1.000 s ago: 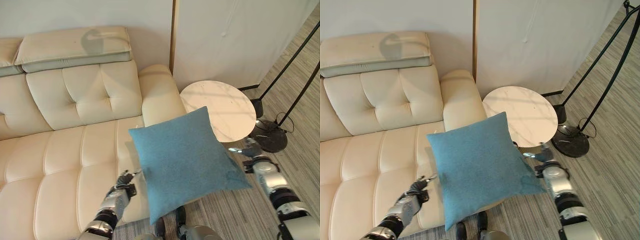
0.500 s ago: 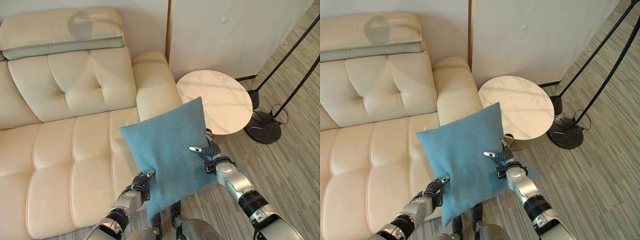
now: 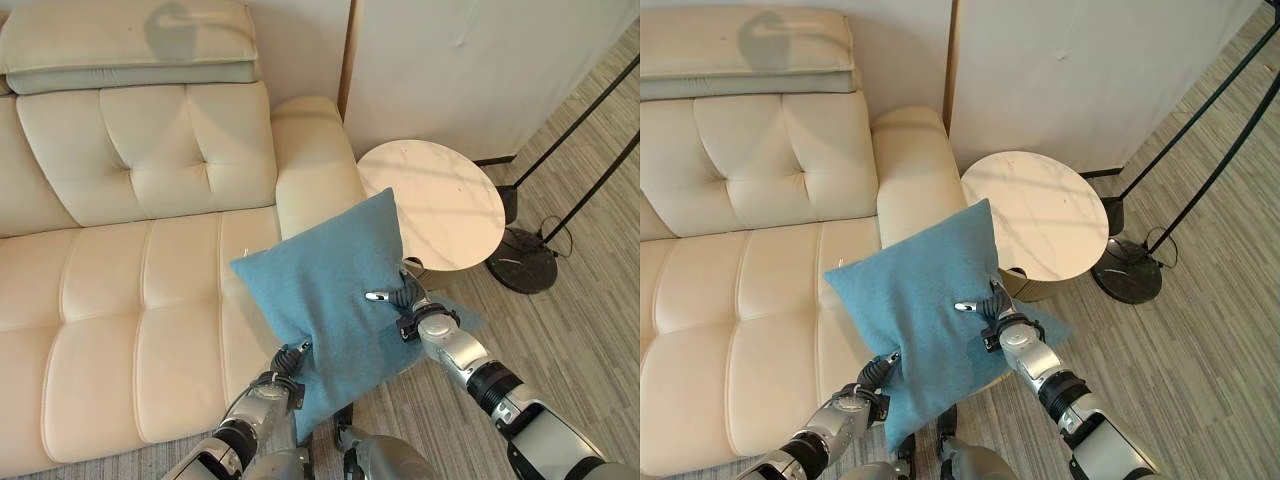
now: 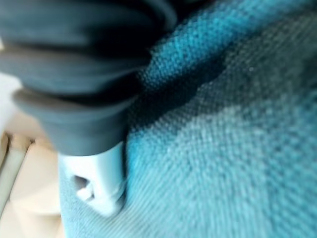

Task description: Pick up all the scattered cushions and arrange them neatly on the sofa.

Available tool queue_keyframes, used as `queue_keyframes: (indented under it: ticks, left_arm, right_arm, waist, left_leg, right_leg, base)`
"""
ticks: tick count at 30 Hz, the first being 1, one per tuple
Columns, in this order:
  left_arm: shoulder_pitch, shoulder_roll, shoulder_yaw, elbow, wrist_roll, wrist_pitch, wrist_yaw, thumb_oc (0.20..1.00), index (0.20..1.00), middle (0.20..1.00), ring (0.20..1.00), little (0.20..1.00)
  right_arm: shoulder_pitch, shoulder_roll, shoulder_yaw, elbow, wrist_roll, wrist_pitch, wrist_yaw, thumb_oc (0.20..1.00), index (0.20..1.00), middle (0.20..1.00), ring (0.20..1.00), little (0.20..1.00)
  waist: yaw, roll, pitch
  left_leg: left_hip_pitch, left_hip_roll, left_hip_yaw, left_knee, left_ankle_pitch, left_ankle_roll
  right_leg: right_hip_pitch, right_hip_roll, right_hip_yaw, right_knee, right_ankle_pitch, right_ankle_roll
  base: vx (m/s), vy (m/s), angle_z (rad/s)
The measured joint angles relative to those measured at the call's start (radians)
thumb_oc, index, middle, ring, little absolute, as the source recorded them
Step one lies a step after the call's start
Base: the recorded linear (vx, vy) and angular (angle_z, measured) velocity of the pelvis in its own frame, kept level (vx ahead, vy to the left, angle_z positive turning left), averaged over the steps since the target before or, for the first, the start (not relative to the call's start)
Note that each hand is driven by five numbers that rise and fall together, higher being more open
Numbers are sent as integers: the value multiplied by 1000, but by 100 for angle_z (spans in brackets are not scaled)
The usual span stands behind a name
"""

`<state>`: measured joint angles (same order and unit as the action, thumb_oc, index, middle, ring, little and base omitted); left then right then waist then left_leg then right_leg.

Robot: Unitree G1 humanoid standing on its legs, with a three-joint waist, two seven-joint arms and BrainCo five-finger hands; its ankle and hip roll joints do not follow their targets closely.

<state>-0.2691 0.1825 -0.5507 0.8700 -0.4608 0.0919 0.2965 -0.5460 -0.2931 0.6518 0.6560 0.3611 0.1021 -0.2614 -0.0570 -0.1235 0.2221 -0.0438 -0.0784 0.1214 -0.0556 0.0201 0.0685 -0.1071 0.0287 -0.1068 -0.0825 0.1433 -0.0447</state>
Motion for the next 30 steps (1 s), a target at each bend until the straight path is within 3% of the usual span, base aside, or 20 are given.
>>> queue_keyframes:
  ticks: [6, 13, 17, 24, 30]
  left_arm:
    - [3, 8, -39, 0, -12, -17, 0, 200, 200, 200, 200, 200]
    - [33, -27, -15, 0, -273, -56, 72, 200, 200, 200, 200, 200]
    - [46, -37, -10, 0, -350, -80, 102, 200, 200, 200, 200, 200]
    - [99, -45, 45, -90, -387, -106, 147, 200, 200, 200, 200, 200]
    - [162, -30, 95, -273, -383, -125, 175, 200, 200, 200, 200, 200]
  right_arm:
    - [-71, 8, 78, 18, -66, -4, 26, 200, 200, 200, 200, 200]
    - [-80, 73, 86, 17, -77, -4, 25, 200, 200, 200, 200, 200]
    - [-74, 88, 86, -6, -70, -6, 22, 200, 200, 200, 200, 200]
    - [-25, 61, 80, -163, -60, -5, 0, 200, 200, 200, 200, 200]
    - [59, 33, -8, -369, -22, -25, -5, 200, 200, 200, 200, 200]
  waist:
    - [28, -6, -4]
    - [39, -22, -13]
    - [38, -29, -12]
    - [37, -43, -8]
    - [42, -43, -7]
  left_leg:
    - [-4, 0, -3, 2, 2, -2]
    - [-7, 0, -7, 6, 2, -2]
    - [-8, 0, -6, 8, 2, -2]
    - [-8, 1, -1, 8, 2, -2]
    - [-4, 0, -1, 4, 2, -1]
  right_leg:
    - [-3, 0, -3, 0, 0, 0]
    - [-2, -1, -5, 0, 0, 0]
    - [-4, -1, -5, 0, 0, 0]
    - [-5, 0, -2, 0, 1, 0]
    - [-3, -1, -1, 0, 2, 2]
  base:
    - [0, 0, 0]
    - [-10, -6, 1]
    - [0, 0, 0]
    - [-7, 26, -1]
    - [-25, 124, 0]
